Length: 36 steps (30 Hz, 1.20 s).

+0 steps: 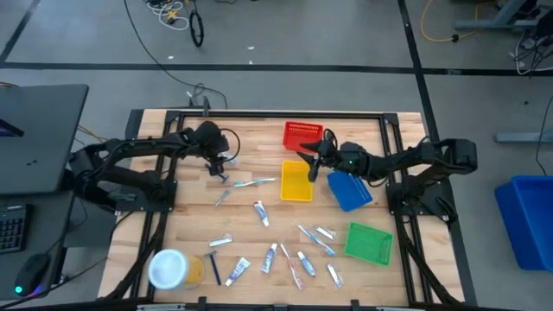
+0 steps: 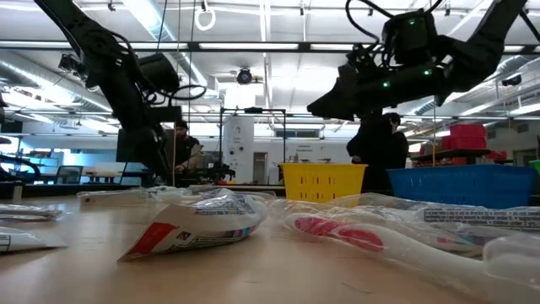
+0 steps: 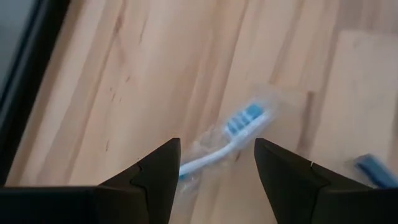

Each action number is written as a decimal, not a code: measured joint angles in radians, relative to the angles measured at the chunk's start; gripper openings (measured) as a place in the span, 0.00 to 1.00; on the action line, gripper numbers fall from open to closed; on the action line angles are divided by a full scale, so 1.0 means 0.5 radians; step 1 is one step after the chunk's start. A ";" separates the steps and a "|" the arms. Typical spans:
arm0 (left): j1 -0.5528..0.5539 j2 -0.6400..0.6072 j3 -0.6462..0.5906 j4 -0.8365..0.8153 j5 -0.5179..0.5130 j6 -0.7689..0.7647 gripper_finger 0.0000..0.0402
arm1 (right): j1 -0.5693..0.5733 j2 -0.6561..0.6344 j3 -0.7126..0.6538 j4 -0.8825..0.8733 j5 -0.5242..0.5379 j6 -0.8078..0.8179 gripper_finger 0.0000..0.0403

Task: Pick & Place Travel size toiletries
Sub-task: Put the blue toothbrush into the red bin

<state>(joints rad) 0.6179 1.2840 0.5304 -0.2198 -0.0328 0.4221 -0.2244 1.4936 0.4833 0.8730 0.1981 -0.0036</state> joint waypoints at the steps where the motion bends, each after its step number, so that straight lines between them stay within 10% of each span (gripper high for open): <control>1: 0.009 0.038 0.000 0.019 0.000 0.015 0.54 | -0.013 0.010 0.018 0.000 -0.001 0.000 0.38; 12: 0.023 0.351 0.010 0.109 -0.053 0.119 0.52 | -0.113 0.042 0.074 0.016 -0.091 -0.042 0.48; 25: 0.019 0.368 0.003 0.108 0.027 0.107 0.15 | -0.181 0.042 0.074 0.047 -0.091 -0.045 0.44; 36: 0.005 0.376 -0.005 0.256 0.058 0.041 0.05 | -0.181 0.041 0.074 0.045 -0.091 -0.045 0.40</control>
<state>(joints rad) 0.6205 1.4719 0.5280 -0.0920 -0.0037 0.4424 -0.3149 1.5143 0.5201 0.8957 0.1524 -0.0261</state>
